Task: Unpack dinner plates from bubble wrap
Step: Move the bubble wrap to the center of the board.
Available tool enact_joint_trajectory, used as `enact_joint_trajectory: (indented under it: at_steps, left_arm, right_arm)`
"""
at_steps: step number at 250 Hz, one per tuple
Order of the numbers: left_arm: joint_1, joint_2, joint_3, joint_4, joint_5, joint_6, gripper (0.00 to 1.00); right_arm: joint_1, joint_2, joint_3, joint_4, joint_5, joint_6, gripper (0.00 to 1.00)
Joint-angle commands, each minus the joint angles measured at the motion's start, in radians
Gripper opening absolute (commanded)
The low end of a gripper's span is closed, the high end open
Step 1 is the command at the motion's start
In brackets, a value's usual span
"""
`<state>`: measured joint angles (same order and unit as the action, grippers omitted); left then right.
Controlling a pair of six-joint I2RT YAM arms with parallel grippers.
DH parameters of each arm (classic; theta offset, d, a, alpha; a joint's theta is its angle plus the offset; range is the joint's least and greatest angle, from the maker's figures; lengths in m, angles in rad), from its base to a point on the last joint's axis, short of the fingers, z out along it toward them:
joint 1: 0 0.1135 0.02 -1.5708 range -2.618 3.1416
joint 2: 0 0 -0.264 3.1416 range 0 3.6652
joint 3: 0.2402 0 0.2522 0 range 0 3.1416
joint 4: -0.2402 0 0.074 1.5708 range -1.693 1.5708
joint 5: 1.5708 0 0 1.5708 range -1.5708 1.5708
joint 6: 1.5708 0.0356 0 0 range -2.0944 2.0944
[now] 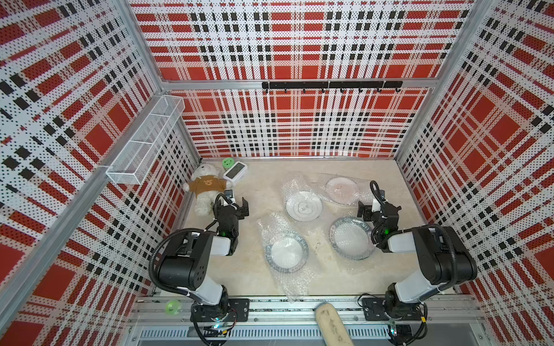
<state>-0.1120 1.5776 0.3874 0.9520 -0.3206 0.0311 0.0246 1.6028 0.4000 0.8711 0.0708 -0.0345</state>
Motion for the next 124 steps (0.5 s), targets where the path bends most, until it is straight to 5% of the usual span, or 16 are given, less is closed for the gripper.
enact_joint_trajectory:
  at_steps: [1,124]
  left_arm:
    - [0.006,0.002,0.008,0.008,0.007,-0.003,0.99]
    - [0.003,0.002,0.005,0.014,0.005,-0.003,1.0]
  right_arm:
    - [-0.003,-0.01,0.007,0.042,-0.009,-0.014,1.0]
    - [-0.003,-0.011,0.006,0.045,-0.009,-0.015,1.0]
